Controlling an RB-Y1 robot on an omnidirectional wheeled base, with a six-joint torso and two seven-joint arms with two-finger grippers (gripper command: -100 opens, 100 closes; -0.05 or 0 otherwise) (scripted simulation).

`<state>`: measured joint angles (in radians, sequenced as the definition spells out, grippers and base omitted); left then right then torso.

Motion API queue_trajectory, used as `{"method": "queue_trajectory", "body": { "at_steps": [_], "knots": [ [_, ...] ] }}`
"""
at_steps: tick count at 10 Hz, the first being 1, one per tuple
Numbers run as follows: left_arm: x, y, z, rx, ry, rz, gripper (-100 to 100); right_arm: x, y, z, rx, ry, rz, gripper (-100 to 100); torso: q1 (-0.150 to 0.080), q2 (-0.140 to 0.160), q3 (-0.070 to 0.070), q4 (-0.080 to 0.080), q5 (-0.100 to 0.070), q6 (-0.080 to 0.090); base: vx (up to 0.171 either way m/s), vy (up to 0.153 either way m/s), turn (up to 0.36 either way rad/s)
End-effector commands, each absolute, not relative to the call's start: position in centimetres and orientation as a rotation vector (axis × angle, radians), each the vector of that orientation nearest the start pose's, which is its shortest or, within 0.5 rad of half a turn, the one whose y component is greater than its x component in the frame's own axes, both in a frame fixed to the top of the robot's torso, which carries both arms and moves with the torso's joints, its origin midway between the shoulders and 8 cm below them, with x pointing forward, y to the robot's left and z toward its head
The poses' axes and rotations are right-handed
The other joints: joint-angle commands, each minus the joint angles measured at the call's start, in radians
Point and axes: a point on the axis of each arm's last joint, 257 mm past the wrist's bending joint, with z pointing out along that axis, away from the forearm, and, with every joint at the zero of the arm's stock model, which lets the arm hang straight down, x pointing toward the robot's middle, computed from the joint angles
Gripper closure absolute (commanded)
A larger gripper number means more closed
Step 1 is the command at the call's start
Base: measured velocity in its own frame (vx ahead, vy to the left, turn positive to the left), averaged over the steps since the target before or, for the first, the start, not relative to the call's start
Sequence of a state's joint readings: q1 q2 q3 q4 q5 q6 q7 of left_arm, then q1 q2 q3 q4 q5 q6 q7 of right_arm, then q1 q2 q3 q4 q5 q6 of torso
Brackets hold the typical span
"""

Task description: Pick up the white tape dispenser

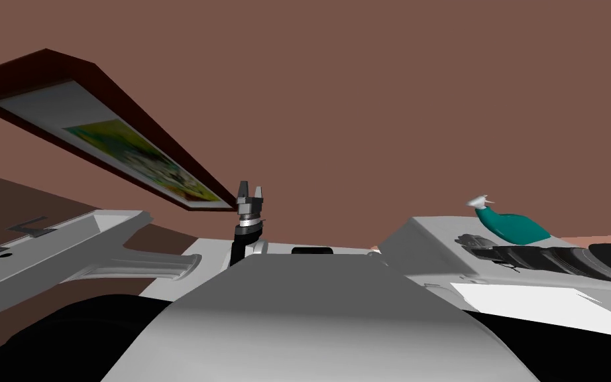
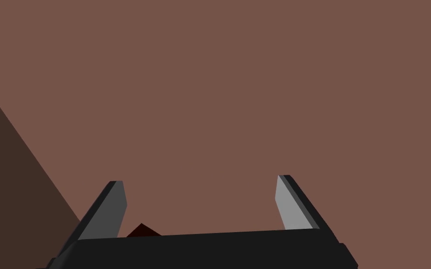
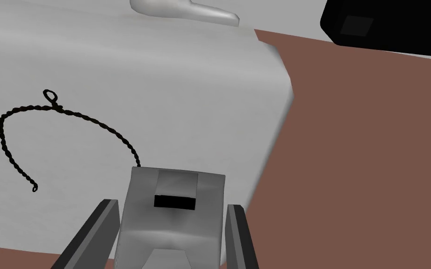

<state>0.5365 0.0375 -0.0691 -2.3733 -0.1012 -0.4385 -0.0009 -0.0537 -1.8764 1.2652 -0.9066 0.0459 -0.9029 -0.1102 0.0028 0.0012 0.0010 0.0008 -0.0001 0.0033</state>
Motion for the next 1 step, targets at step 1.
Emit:
{"method": "queue_trajectory", "body": {
  "at_steps": [1],
  "knots": [
    [33.75, 24.36, 4.02, -0.579, 0.701, -1.292, 0, 15.51, -73.03, -21.71, -0.023, 2.829, -0.079, 0, 0.000, 0.000, 0.000, 0.000, 0.000, 0.000, 0.000, 0.000, 0.000]
  ]
}}
